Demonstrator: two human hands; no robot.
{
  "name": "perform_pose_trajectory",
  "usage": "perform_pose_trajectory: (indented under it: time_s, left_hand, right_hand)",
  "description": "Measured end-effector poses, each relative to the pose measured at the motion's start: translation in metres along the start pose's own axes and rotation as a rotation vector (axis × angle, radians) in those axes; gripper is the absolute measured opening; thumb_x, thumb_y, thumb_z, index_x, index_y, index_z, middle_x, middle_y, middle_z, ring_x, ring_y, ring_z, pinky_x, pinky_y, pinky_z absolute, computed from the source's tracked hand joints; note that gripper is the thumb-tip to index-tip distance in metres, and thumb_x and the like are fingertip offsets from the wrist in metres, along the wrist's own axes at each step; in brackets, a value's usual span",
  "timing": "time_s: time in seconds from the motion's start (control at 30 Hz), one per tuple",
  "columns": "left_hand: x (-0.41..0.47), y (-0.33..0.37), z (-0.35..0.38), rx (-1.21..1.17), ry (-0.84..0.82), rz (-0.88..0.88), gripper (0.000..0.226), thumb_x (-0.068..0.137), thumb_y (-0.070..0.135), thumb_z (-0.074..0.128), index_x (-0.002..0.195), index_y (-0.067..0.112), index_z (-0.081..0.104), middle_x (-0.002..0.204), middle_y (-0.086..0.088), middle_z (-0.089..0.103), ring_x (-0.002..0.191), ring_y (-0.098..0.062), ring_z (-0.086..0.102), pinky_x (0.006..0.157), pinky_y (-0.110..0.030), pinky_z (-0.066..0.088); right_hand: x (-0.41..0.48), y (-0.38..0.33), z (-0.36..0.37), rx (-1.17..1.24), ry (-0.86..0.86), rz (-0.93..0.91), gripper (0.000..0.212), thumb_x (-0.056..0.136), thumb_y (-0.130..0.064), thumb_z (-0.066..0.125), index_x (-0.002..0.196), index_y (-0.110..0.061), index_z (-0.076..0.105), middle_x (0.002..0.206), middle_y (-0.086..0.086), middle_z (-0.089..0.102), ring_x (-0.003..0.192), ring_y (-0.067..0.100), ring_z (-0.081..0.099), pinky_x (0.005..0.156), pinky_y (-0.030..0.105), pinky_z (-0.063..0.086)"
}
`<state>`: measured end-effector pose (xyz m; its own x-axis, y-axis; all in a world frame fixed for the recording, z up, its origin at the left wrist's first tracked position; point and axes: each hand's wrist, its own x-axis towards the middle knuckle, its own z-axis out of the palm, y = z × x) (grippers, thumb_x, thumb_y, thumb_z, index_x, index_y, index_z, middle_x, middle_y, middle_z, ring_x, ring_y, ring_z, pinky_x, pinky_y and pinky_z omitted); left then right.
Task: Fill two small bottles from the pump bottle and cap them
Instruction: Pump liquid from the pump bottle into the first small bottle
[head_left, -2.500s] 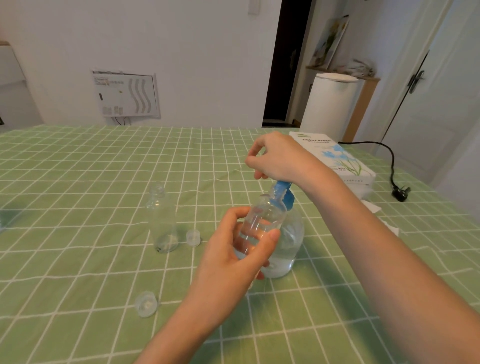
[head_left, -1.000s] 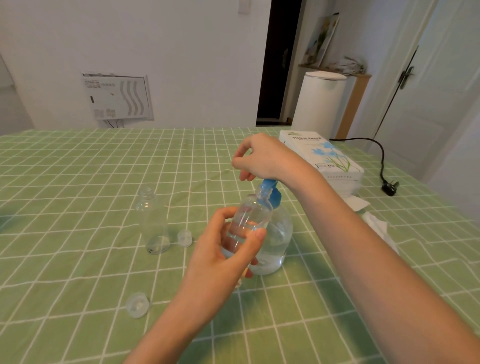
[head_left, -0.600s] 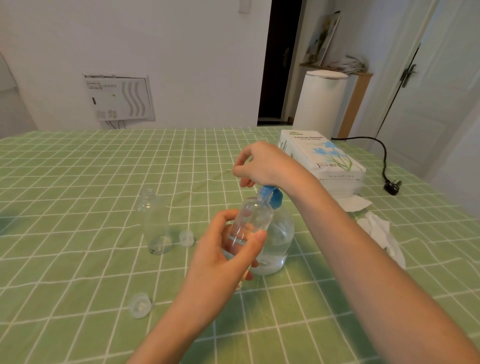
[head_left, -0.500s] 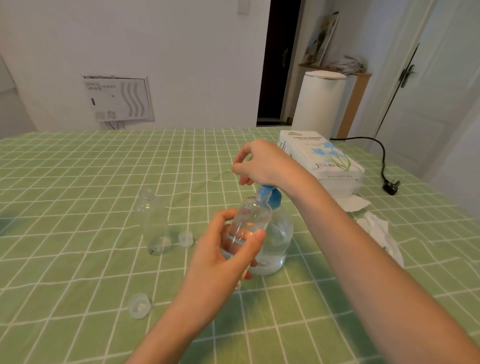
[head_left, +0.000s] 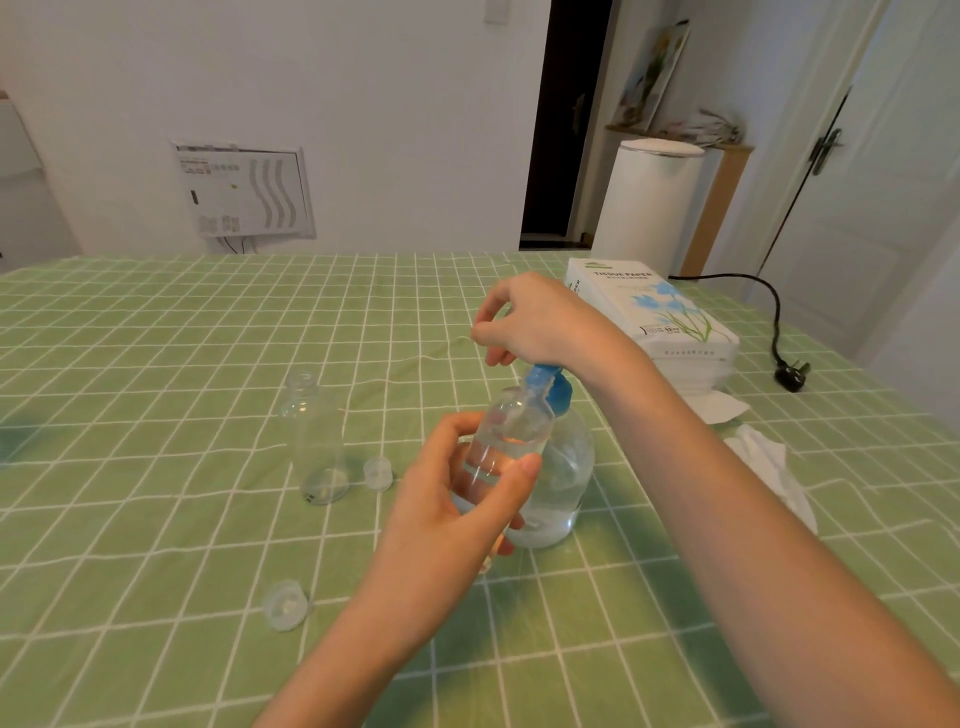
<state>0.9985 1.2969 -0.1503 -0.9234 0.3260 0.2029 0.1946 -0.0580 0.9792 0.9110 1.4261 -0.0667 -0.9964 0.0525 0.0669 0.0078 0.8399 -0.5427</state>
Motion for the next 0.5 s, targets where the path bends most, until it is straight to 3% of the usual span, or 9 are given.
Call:
perform_pose_trajectory:
  time_s: [0.17, 0.5]
  left_hand:
    - [-0.0006, -0.0021, 0.0, 0.013, 0.004, -0.012, 0.04, 0.066, 0.046, 0.063, 0.1, 0.026, 0.059, 0.07, 0.007, 0.066, 0.058, -0.006, 0.062, 0.05, -0.019, 0.051]
    - [0.0002, 0.0017, 0.0003, -0.009, -0.007, 0.01, 0.037, 0.064, 0.048, 0.062, 0.098, 0.032, 0.058, 0.083, 0.004, 0.069, 0.061, -0.005, 0.061, 0.05, -0.018, 0.05]
  right_hand:
    - [0.0004, 0.0033, 0.0037, 0.022, 0.0, 0.015, 0.012, 0.09, -0.019, 0.056, 0.097, -0.013, 0.064, 0.069, -0.003, 0.068, 0.086, 0.019, 0.071, 0.071, 0.023, 0.051]
    - [0.0012, -0.0017, -0.0043, 0.005, 0.075, -0.032, 0.011, 0.089, -0.023, 0.055, 0.096, -0.017, 0.063, 0.078, 0.002, 0.073, 0.085, 0.019, 0.071, 0.071, 0.026, 0.054]
